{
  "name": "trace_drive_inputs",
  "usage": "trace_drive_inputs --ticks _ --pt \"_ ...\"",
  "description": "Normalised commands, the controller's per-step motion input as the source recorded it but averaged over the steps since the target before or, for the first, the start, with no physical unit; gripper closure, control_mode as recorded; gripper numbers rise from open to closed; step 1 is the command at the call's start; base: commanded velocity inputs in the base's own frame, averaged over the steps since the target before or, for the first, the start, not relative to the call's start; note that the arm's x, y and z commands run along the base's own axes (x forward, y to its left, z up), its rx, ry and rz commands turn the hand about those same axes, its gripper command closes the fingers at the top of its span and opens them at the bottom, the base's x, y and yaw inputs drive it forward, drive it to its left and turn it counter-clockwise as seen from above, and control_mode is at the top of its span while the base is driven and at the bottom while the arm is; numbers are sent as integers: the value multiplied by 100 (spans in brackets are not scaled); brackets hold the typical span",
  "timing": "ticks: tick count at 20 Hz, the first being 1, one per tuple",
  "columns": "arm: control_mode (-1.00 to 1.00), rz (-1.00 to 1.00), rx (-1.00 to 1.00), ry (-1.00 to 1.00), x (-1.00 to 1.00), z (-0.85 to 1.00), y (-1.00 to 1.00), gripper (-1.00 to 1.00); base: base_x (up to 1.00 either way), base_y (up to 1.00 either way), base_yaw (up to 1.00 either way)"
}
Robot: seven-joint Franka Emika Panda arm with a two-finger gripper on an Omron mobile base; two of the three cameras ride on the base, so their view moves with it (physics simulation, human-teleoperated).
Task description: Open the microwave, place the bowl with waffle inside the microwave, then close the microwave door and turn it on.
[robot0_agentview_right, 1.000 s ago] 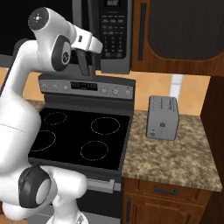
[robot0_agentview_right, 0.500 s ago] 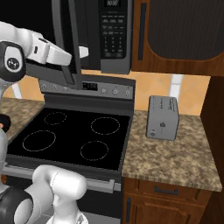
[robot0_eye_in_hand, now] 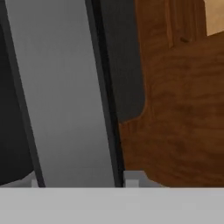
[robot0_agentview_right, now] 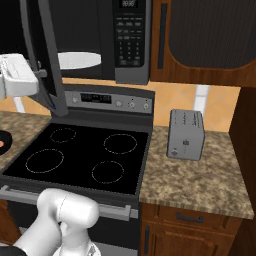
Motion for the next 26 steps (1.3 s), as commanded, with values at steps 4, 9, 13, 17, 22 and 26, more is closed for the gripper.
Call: trace_drive_inputs --ticks 4,9,13,17,22,26 --pt "-100 0 -31 -25 -100 -34 46 100 0 0 0" --pt "-100 0 -33 -17 -100 -48 62 100 0 0 0" --pt "-100 -5 -36 -3 -94 -56 97 -100 0 0 0" --pt "-100 -5 -24 2 -15 -32 77 -100 0 0 0" --pt "-100 0 -3 8 0 -17 12 -100 0 0 0" --pt "-100 -5 2 1 0 -6 2 -100 0 0 0"
